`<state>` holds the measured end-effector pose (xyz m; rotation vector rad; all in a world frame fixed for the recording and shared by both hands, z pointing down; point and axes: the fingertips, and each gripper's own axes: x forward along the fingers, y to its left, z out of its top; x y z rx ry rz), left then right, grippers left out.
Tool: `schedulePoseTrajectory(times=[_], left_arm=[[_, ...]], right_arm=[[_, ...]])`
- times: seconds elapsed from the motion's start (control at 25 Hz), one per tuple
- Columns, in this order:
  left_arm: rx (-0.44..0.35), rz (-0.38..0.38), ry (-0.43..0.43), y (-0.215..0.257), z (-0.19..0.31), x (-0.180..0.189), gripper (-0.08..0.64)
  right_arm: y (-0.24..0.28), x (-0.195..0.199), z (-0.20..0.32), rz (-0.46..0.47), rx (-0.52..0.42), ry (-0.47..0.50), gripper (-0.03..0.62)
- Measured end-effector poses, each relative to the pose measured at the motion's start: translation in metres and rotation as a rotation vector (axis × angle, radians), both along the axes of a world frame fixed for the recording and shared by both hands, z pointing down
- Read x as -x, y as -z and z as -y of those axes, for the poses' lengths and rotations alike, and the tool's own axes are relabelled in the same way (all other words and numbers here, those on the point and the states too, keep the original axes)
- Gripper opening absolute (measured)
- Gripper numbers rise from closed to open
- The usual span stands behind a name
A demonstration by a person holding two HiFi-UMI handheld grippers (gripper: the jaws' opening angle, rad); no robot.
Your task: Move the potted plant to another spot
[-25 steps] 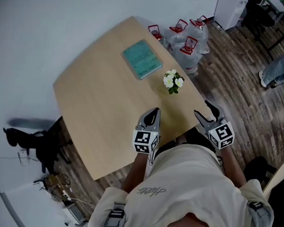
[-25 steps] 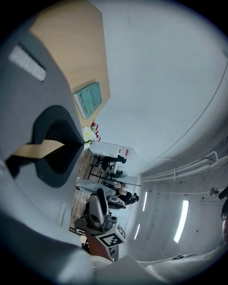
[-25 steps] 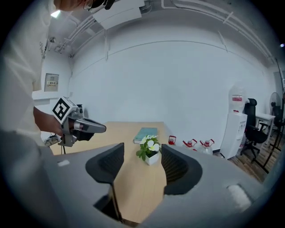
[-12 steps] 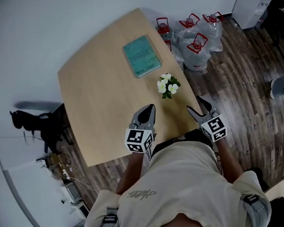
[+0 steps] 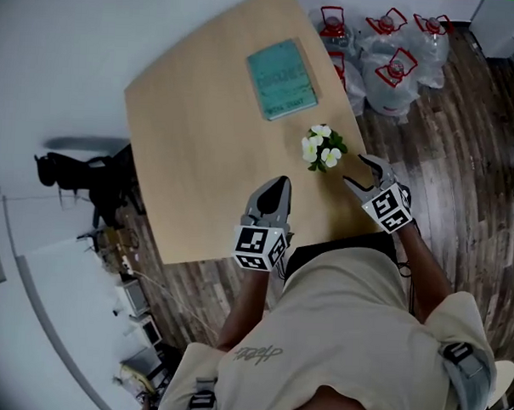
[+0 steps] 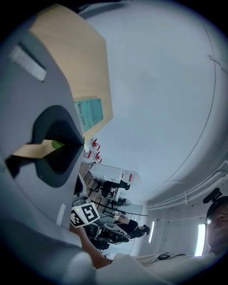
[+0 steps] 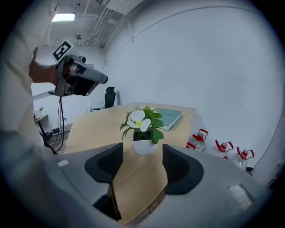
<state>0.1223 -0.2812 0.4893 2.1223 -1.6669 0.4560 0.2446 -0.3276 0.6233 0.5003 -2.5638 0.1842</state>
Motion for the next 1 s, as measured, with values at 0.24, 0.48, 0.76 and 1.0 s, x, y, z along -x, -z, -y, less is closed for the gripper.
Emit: schedulePoseTrajectory(times=[0.24,0.48,0.76,1.0], left_arm=[[0.054,-0.008,0.13,-0.014,-0.02,0.015,0.017],[0.094,-0.006,0.218,-0.02,-0.035,0.026,0.017],[0.156,-0.009,0.283,-0.033,-0.059,0.035,0.017],[0.177,-0.009,0.309,-0.038,-0.065,0.041,0.017]], right_arm=[[-0.024,0.02,0.011,-0.015,0.041,0.071,0.29],[-0.039,0.041,0.016,-0.036,0.045,0.125,0.359],[-0.054,0.065,0.024,-0.093,-0.064,0.161,0.377],[-0.058,0.089,0.026,-0.06,-0.018,0.134,0.38]])
